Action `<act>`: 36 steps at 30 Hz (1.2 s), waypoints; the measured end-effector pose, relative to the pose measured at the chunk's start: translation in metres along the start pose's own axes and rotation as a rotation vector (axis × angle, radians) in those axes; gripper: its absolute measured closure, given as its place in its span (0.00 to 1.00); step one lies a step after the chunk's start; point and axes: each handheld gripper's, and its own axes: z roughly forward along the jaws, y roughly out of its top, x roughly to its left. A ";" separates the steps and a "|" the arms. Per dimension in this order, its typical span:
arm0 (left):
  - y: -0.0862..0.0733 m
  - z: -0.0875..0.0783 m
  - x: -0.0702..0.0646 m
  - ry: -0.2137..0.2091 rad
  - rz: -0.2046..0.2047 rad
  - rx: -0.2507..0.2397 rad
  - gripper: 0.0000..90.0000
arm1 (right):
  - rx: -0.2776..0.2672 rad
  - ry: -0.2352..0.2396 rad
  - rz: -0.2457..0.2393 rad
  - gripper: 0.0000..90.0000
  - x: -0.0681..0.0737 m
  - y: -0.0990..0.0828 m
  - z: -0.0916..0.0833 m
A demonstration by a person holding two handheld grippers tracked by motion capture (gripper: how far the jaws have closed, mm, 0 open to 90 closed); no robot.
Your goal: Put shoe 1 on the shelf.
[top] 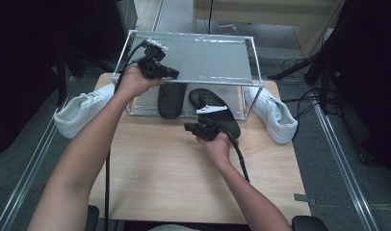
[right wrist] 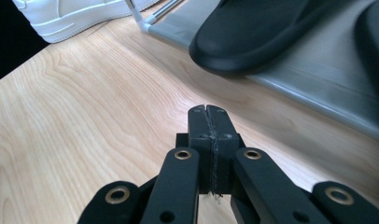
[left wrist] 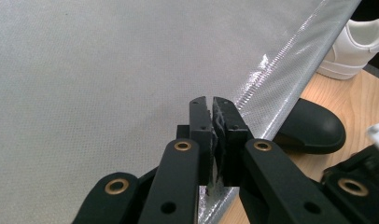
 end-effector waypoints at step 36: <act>0.001 0.000 -0.001 0.014 0.018 0.006 0.95 | -0.021 -0.105 0.039 1.00 -0.050 -0.047 -0.103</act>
